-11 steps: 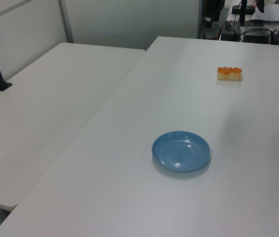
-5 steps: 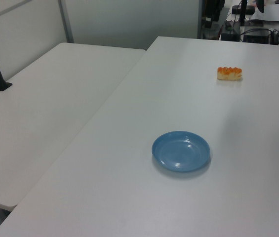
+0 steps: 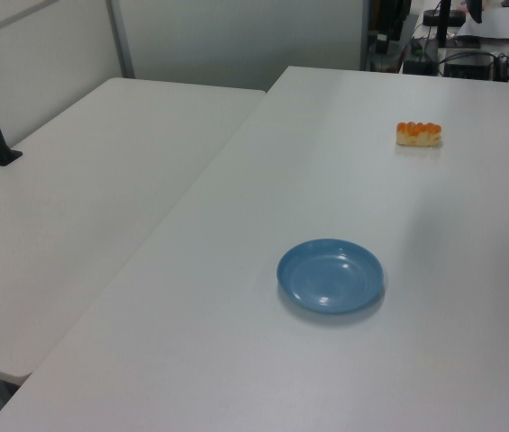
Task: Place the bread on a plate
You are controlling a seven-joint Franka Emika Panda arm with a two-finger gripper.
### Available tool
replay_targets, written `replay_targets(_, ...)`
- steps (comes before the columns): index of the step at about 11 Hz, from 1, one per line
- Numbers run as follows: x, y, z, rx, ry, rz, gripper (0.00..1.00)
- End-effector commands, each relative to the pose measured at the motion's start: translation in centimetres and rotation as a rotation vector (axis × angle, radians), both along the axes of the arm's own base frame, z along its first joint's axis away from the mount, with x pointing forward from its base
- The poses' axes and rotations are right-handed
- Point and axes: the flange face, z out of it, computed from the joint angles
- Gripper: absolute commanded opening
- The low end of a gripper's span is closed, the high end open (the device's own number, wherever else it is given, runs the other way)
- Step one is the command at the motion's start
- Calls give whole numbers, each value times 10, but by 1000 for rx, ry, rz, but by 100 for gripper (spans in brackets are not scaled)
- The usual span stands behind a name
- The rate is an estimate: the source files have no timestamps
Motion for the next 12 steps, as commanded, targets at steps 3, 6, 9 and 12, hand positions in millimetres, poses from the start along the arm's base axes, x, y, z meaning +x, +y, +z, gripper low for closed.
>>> replay_targets(3,-10,1,1,-18,30,20,100)
replay_targets(6,-10,-2,1,-15,28,20,100)
replay_targets(9,-13,-7,4,-14,23,12,100)
replay_targets(12,-15,-8,4,-15,30,26,100)
